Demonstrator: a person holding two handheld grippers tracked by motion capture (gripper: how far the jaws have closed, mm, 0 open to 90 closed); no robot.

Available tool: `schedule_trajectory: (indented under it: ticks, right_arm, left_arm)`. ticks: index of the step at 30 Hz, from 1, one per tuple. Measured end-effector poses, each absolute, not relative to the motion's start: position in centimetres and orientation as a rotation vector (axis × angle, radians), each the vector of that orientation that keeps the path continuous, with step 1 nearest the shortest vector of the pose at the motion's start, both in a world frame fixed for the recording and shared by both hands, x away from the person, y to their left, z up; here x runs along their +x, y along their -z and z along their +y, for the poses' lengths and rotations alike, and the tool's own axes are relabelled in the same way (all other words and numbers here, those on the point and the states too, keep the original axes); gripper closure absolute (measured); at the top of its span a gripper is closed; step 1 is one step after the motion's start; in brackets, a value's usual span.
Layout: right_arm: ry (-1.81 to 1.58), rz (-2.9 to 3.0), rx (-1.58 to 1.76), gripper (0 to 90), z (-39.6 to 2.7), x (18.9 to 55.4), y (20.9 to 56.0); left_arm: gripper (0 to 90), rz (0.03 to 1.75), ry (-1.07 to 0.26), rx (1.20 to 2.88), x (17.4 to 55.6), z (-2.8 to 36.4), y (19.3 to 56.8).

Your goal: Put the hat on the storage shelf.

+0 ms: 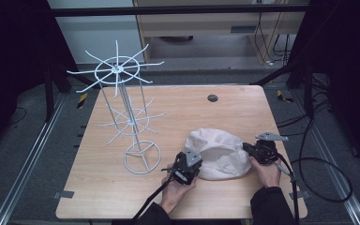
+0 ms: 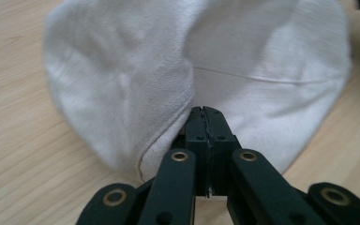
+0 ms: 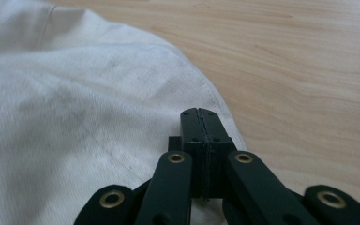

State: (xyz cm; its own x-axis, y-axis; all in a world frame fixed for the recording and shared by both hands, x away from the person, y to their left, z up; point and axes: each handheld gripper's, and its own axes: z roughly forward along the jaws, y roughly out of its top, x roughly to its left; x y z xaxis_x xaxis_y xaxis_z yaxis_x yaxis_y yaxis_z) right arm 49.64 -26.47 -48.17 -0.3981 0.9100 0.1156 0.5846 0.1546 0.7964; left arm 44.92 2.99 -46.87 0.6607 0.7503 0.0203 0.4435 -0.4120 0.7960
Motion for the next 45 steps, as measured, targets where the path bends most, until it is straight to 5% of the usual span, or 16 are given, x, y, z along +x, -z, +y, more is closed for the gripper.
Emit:
schedule_trajectory:
  ticks: [18, 27, 45]
  right_arm:
    - [-1.120, 2.117, 1.374, 90.0, -25.4, 44.3, 47.9]
    - [-1.177, 2.049, 1.289, 87.9, -25.9, 43.1, 45.6]
    - [-1.174, 2.094, 1.222, 61.1, -24.9, 42.3, 42.3]
  left_arm:
    - [89.1, 0.984, -0.505, 2.030, 47.8, 4.4, 46.7]
    - [76.2, 0.852, -0.525, 2.076, 44.1, 7.7, 43.8]
    - [44.9, 0.878, -0.598, 2.058, 39.5, 17.7, 43.2]
